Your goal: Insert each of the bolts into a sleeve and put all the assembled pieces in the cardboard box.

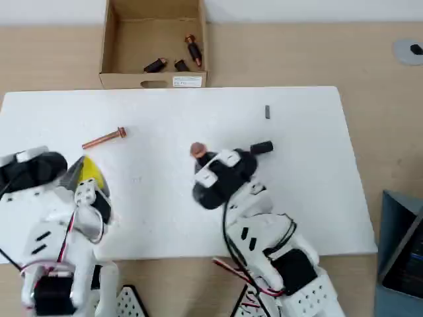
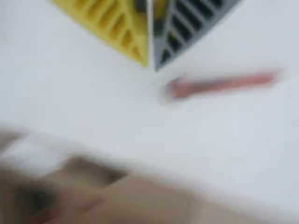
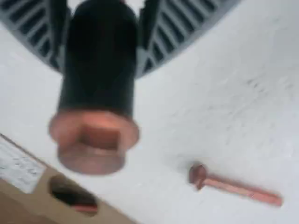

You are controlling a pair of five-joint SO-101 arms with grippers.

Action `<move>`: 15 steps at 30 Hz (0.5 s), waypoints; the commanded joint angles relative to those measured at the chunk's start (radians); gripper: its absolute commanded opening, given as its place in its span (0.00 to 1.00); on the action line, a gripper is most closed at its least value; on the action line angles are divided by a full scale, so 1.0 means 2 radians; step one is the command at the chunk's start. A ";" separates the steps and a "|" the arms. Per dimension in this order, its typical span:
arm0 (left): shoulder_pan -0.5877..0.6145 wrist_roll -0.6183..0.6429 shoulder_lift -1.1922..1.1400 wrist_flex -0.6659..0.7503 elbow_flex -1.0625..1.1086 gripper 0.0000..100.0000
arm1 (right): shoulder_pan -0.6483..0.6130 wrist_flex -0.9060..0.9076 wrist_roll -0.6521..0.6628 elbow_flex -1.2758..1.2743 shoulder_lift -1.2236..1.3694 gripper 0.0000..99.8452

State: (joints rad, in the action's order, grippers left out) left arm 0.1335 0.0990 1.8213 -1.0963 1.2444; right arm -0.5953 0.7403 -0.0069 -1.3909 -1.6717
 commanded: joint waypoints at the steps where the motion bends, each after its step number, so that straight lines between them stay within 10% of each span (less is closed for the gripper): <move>1: 0.045 -0.007 0.001 -0.001 0.067 0.00 | 0.022 0.012 -0.029 0.088 0.041 0.01; 15: 0.050 -0.117 0.001 0.003 0.198 0.00 | 0.069 0.009 -0.041 0.451 0.506 0.01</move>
State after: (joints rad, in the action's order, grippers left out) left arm 0.2332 -0.1036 1.8167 -1.0963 1.6402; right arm -0.4987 0.7649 -0.0867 -0.6912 -0.8462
